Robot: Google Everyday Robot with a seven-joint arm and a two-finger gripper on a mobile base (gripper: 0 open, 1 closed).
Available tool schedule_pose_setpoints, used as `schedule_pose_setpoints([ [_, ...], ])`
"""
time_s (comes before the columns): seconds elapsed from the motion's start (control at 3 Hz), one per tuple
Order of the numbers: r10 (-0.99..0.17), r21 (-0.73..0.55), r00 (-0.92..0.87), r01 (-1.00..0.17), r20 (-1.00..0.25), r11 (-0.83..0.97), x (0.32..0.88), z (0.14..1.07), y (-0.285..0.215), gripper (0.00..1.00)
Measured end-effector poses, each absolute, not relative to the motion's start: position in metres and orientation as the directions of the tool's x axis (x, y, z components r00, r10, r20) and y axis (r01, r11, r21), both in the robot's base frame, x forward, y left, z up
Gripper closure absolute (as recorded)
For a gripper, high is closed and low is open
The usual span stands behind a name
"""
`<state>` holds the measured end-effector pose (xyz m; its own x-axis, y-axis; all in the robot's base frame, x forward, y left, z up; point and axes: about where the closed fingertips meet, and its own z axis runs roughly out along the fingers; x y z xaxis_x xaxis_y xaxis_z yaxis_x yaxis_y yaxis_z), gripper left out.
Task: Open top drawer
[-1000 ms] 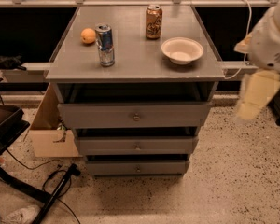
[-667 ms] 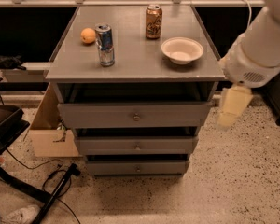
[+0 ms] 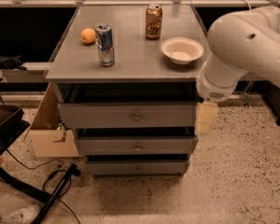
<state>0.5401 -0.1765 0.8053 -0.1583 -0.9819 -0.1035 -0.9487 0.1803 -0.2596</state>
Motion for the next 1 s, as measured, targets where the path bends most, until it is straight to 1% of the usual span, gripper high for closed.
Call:
schedule_pose_setpoints([
  [0.33,-0.986,-0.239,-0.138,-0.958,-0.097,0.158,0.56,0.771,-0.173,0.0],
  [1.0,-0.989,-0.162,-0.111,-0.979,-0.1,0.126,0.581,0.706,-0.159,0.0],
])
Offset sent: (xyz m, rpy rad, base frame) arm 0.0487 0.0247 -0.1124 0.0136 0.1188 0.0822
